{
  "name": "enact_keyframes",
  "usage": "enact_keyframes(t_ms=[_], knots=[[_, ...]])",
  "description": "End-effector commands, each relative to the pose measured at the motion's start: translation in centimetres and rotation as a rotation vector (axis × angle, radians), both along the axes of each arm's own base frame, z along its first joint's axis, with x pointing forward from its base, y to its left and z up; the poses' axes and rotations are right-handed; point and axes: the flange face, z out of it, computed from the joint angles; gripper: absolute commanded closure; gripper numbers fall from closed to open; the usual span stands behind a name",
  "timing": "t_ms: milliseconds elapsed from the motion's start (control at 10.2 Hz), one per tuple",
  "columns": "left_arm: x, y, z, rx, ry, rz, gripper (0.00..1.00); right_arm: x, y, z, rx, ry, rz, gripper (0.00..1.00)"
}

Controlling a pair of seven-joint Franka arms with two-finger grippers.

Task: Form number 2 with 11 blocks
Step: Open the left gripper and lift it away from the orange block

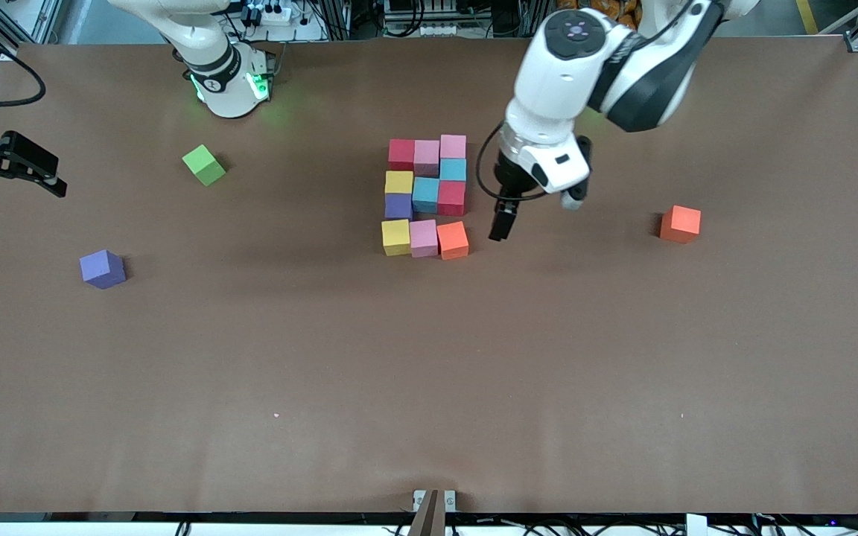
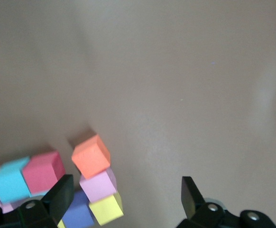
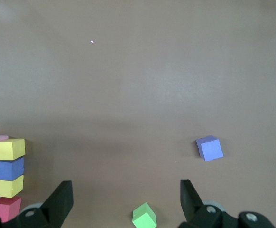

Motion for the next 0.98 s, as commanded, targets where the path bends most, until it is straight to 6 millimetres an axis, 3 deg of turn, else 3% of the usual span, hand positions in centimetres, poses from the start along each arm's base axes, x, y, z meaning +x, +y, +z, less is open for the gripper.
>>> enact_keyframes(t_ms=[0,98,490,882], knots=[[1.5,2.3,0.0,0.087,0.006,-0.187,0.0,-0.4,0.0,0.9,0.013,-0.005,0.002,0.0],[1.7,3.1,0.3,0.138,0.038,-0.319,0.0,-0.4,-0.1,0.9,0.013,-0.005,0.0,0.0],[7.9,12.8,5.0,0.211,0.038,-0.7,0.0,-0.3,-0.1,0.8,0.013,-0.003,0.0,0.0],[10.6,22.6,7.9,0.214,0.053,-0.944,0.0,-0.2,0.0,0.7,0.013,0.0,0.002,0.0]])
